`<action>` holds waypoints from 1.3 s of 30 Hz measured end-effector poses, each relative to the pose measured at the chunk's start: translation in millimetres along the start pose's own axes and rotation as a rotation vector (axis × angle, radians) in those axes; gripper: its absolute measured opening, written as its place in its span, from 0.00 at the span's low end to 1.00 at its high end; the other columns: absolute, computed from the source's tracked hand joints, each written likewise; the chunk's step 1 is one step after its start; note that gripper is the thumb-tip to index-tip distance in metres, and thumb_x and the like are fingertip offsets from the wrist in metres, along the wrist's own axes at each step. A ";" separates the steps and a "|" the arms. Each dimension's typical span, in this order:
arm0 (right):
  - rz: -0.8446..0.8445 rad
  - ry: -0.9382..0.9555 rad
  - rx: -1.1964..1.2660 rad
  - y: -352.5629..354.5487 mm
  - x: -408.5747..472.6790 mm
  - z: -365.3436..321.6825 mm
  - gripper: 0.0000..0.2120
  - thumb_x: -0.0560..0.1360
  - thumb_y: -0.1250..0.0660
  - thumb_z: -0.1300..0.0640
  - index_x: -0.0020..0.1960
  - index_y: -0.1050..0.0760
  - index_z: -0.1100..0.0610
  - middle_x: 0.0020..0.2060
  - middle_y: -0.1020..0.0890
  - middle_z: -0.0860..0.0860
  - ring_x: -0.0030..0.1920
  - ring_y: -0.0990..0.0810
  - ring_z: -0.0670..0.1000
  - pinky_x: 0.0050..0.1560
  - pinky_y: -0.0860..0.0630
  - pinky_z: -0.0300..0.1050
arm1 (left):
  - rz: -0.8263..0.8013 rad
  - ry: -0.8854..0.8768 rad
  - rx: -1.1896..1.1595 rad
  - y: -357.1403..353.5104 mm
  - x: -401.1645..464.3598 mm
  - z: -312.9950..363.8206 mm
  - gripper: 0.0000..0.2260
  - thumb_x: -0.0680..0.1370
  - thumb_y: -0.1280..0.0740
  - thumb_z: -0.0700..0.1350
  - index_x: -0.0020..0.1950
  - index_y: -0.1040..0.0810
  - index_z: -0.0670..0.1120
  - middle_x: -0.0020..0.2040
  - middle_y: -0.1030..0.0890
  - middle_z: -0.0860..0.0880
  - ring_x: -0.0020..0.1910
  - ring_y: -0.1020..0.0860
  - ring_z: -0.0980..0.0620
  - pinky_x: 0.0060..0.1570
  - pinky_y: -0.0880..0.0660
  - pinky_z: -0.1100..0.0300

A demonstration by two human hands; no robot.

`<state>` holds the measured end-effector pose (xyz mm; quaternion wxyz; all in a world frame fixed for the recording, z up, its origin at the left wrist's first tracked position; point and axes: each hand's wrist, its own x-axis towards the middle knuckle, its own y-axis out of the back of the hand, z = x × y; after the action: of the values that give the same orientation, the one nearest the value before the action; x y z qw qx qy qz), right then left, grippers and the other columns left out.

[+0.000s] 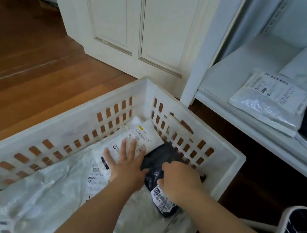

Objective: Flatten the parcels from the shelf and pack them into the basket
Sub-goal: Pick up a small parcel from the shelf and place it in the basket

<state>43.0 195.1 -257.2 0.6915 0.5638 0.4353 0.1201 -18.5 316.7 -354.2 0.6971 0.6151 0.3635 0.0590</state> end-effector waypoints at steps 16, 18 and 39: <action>0.007 0.006 -0.035 -8.1 11.2 -3.2 0.12 0.81 0.41 0.57 0.64 0.28 0.55 0.60 0.23 0.52 0.58 0.23 0.53 0.48 0.30 0.42 | -0.209 0.029 -0.189 -12.9 25.9 -8.7 0.29 0.80 0.56 0.65 0.77 0.63 0.60 0.75 0.72 0.53 0.74 0.72 0.47 0.68 0.61 0.28; 0.095 0.038 0.052 -4.2 7.8 -8.3 0.11 0.81 0.41 0.54 0.62 0.28 0.55 0.58 0.24 0.53 0.57 0.23 0.53 0.45 0.32 0.43 | -0.191 0.024 -0.227 -2.8 15.4 -6.9 0.27 0.81 0.55 0.64 0.77 0.62 0.62 0.76 0.71 0.54 0.74 0.71 0.46 0.67 0.60 0.28; 0.682 -0.319 0.432 66.6 -151.9 138.4 0.13 0.80 0.39 0.49 0.61 0.23 0.52 0.57 0.24 0.47 0.57 0.26 0.47 0.56 0.27 0.41 | 0.648 -0.307 -0.569 224.7 -95.3 156.2 0.22 0.77 0.35 0.56 0.67 0.29 0.45 0.62 0.26 0.46 0.59 0.25 0.47 0.53 0.27 0.54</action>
<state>76.8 24.3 -129.5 0.5368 0.8187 0.1271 0.1592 84.5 192.1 -113.7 0.8296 0.4830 0.0141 0.2797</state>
